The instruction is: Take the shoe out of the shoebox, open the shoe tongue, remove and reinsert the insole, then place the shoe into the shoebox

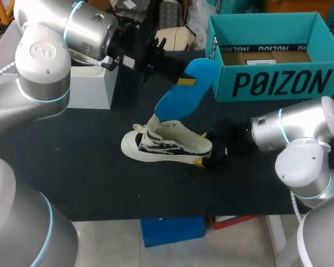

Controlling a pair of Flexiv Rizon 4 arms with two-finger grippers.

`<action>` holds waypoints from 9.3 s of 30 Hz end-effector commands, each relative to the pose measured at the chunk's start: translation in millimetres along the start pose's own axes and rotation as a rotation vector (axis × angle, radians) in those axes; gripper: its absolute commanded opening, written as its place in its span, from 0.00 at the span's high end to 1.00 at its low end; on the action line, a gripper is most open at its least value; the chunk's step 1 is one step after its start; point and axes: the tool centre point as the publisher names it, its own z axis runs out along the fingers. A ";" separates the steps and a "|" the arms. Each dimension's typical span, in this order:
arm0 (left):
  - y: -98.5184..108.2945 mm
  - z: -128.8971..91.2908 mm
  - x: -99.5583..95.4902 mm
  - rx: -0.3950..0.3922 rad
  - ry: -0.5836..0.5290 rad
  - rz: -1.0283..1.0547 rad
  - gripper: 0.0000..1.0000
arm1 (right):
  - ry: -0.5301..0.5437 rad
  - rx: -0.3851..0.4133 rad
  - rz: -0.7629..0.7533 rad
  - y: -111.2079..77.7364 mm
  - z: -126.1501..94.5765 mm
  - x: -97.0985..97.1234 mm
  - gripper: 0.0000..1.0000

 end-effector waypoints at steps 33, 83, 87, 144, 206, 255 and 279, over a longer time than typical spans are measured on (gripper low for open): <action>-114.7 -23.6 48.8 0.513 -0.078 -0.313 1.00 | -0.001 0.003 0.002 -0.2 2.8 0.1 1.00; -170.8 -28.9 60.5 0.644 0.003 -0.238 1.00 | -0.065 0.708 -0.118 -15.1 -61.4 -12.6 0.00; -170.8 -28.9 60.5 0.644 0.003 -0.238 1.00 | -0.072 0.820 -0.130 -14.6 -63.3 -13.9 0.00; -170.8 -28.9 60.5 0.644 0.003 -0.238 1.00 | -0.014 0.953 -0.160 32.4 -5.9 7.6 0.00; -170.8 -28.9 60.5 0.644 0.003 -0.238 1.00 | -0.035 0.089 -0.002 -3.3 -24.2 2.4 0.00; -170.8 -28.9 60.5 0.644 0.003 -0.238 1.00 | -0.004 0.885 -0.217 43.6 -30.0 -17.7 0.00; -170.8 -28.9 60.5 0.644 0.003 -0.238 1.00 | -0.021 1.009 -0.232 66.9 18.6 -29.4 0.53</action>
